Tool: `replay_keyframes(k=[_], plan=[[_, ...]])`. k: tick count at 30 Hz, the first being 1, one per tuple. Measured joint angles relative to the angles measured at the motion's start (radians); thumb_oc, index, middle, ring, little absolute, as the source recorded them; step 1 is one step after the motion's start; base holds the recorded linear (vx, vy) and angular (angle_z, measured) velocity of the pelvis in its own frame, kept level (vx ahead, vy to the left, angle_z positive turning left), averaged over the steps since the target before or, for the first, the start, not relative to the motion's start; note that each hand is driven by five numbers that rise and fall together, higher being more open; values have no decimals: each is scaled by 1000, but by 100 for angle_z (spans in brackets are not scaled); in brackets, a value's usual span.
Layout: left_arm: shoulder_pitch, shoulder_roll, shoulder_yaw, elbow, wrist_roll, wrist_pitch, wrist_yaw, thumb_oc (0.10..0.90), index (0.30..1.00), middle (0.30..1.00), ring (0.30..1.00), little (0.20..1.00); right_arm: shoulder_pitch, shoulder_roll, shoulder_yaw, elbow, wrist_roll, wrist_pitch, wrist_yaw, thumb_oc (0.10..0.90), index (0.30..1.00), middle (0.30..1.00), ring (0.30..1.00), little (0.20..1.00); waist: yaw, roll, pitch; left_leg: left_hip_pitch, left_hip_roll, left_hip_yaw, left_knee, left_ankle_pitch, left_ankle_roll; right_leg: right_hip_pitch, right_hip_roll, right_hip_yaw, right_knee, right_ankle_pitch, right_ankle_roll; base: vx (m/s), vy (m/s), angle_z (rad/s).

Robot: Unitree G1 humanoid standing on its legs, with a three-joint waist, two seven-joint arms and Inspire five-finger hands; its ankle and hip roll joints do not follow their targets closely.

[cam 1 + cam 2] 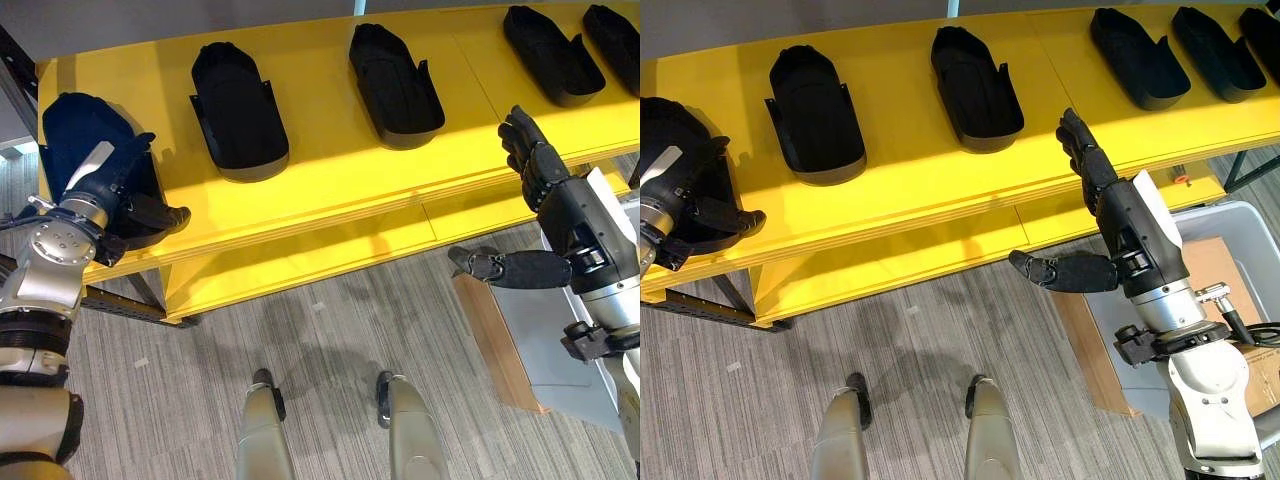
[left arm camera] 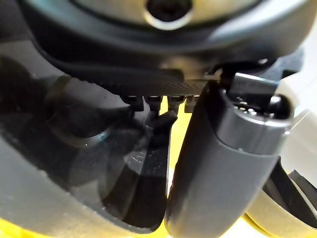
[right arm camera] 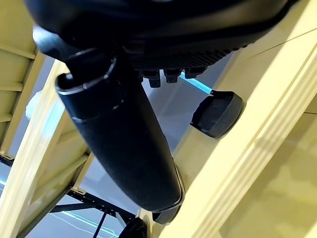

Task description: Move parts from the plastic box to the shelf.

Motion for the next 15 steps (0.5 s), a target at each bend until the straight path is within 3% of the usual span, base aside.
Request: replay_keyframes(k=[15], plan=[[26, 2, 29, -23, 3, -10, -1, 900, 1000, 1000, 1000, 1000, 5, 0, -3, 0, 0, 1, 19, 900, 1000, 1000, 1000, 1000, 0, 1, 0, -10, 0, 0, 9, -1, 1, -11, -1, 2, 7, 0, 0, 0, 0, 0]])
